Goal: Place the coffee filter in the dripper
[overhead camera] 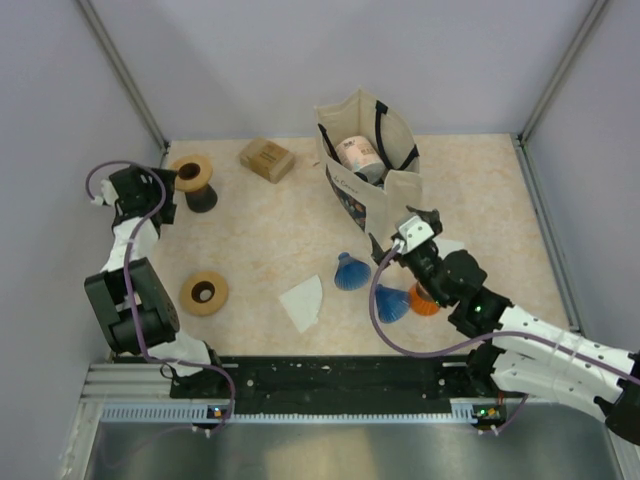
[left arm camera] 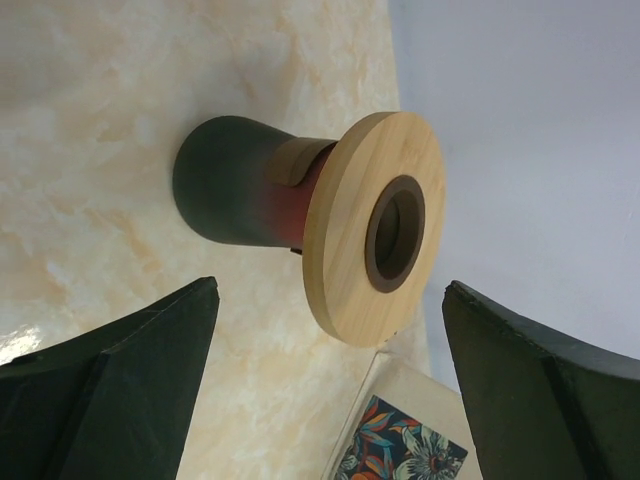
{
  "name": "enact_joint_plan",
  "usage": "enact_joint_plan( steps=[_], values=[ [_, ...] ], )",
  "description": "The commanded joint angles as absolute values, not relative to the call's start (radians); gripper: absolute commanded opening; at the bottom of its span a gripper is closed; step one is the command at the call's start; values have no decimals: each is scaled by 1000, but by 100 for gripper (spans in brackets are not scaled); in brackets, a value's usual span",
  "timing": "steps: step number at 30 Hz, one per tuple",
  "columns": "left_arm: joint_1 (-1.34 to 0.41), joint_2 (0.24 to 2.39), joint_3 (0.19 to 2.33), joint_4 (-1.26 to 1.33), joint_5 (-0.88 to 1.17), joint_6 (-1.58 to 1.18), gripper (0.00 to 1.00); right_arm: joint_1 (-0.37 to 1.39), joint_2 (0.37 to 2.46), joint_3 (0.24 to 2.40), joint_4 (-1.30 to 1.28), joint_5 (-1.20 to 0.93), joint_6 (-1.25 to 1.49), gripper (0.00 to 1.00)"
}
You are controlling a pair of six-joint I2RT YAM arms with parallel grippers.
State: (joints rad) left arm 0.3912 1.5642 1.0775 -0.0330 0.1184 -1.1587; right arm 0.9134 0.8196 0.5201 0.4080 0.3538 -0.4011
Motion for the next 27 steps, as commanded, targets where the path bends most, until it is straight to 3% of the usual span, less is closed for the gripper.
enact_joint_plan(
  steps=[1,9,13,17,19,24,27],
  values=[
    [399,1474,1106,-101,100,-1102,99,922,828,620,330,446,-301,99],
    [371,1194,928,-207,228,-1006,99,922,761,702,165,600,-69,99],
    [290,1040,874,-317,272,-901,99,922,720,696,81,557,-17,99],
    [5,940,900,-415,144,-705,99,922,680,684,25,564,26,99],
    [-231,936,899,-405,138,-564,99,923,652,664,20,574,40,99],
    [-607,1069,874,-342,-36,-341,98,922,627,641,-23,618,96,99],
    [-715,1195,925,-341,-98,-290,89,922,623,652,-103,649,150,99]
  ],
)
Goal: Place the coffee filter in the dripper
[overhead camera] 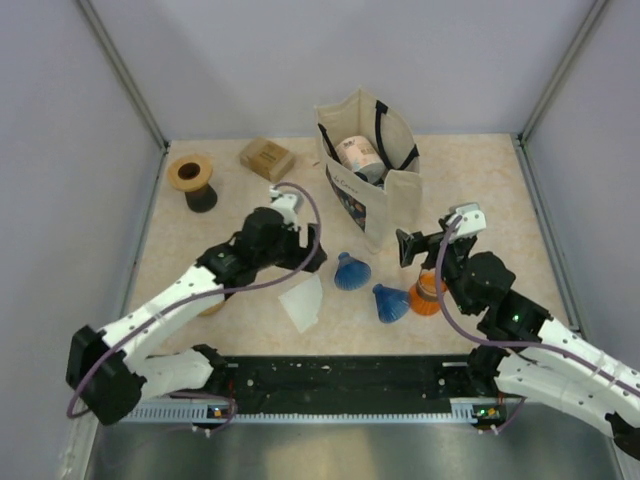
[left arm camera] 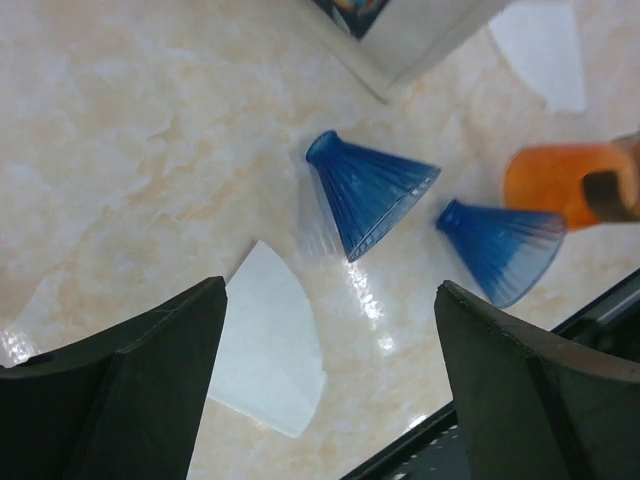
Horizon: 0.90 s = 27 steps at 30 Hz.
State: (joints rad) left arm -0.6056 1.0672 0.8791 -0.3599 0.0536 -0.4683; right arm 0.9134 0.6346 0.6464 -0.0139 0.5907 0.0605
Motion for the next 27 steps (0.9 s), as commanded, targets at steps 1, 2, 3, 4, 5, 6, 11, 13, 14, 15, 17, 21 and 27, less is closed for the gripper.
enact_joint_plan(
  steps=[1,2,3,4,5,6,11,13,14,15,17,21,27],
  values=[
    [-722,1230,939,-334,-97,-288,89,920,618,650,-121,649,153,99],
    [-729,1264,952,-330,-80,-279,88,922,609,650,-136,655,158,99],
    [-733,1285,956,-315,-60,-261,88,922,598,647,-143,661,160,99],
    [-745,1308,953,-299,-42,-236,88,922,582,641,-144,664,160,99],
    [-759,1331,954,-288,-31,-226,88,922,566,632,-141,669,160,99],
    [-771,1347,951,-275,-20,-215,87,923,557,624,-137,669,160,99],
    [-822,1408,933,-172,-104,-198,86,922,505,597,-110,706,153,99],
    [-825,1430,936,-149,-138,-198,85,922,485,591,-107,704,152,99],
    [-825,1436,939,-138,-152,-193,84,922,476,586,-104,704,153,99],
    [-827,1446,945,-135,-146,-189,83,922,466,580,-95,704,150,99],
    [-827,1463,953,-120,-117,-178,81,922,454,568,-84,712,147,99],
    [-845,1517,977,-121,-120,-163,71,922,445,561,-81,727,143,99],
    [-864,1583,1011,-123,-130,-150,68,923,445,558,-74,730,132,99]
  ],
)
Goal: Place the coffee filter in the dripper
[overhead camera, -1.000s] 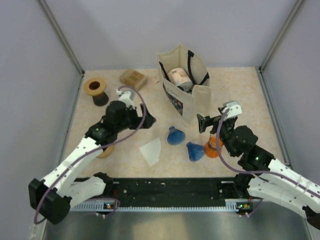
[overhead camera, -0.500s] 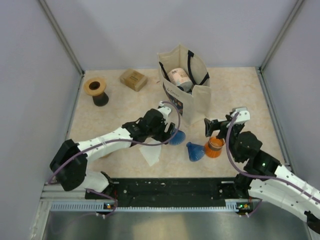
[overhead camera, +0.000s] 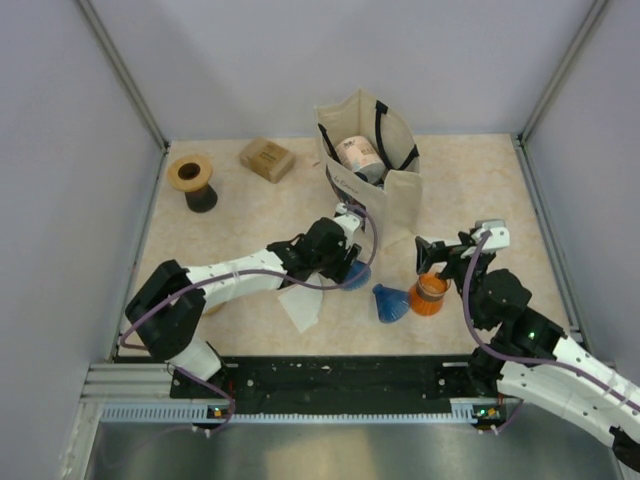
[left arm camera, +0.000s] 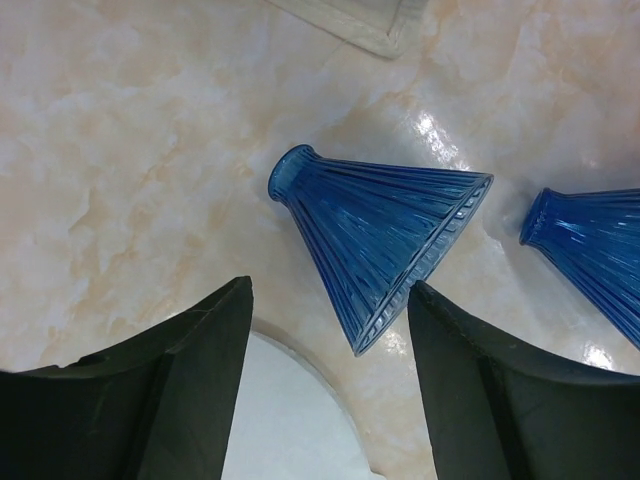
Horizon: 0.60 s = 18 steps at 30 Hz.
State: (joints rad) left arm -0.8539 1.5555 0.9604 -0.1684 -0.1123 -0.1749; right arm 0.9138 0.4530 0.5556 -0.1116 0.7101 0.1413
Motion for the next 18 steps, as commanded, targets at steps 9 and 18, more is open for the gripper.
enact_joint_plan(
  steps=[9,18],
  values=[
    [-868,1631,1025,-92,-110,-160,53,923,443,546,-60,701,107,99],
    [-871,1632,1014,-77,-163,-158,33,923,403,538,-55,673,112,99]
  ],
)
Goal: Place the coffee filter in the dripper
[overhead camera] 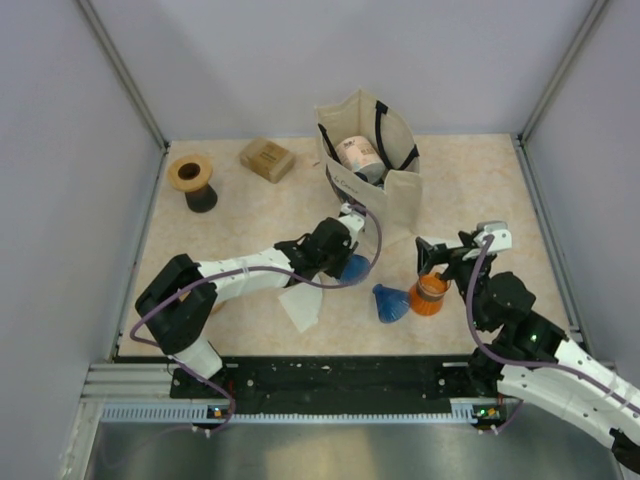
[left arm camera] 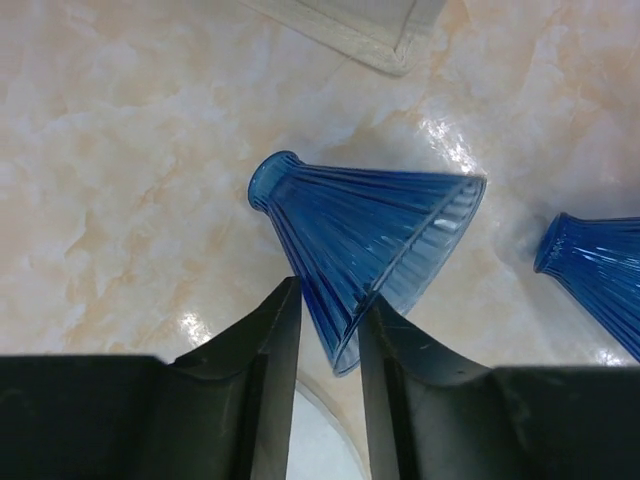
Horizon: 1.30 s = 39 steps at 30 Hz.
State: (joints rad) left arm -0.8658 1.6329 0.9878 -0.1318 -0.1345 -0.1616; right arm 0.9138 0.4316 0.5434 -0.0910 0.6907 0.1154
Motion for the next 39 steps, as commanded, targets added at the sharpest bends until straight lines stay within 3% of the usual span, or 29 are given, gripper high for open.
enact_joint_plan(
  steps=[1,8,11,21,26,31,39],
  values=[
    [-871,1629,1011,-74,-167,-160,28,922,400,537,-57,675,110,99],
    [-871,1585,989,-43,-189,-179,18,922,385,532,-52,670,115,99],
    [-871,1557,983,-46,-242,-218,0,922,382,531,-52,669,112,99],
    [-821,1280,1012,-325,-420,-458,0,922,380,526,-49,680,124,99],
    [-582,1135,1048,-397,-261,-587,0,922,387,520,-40,750,144,99],
    [-370,1152,1233,-563,-295,-617,0,922,390,520,-35,769,143,99],
    [-94,1327,1564,-777,-147,-626,0,922,426,517,-23,765,129,99]
  ],
)
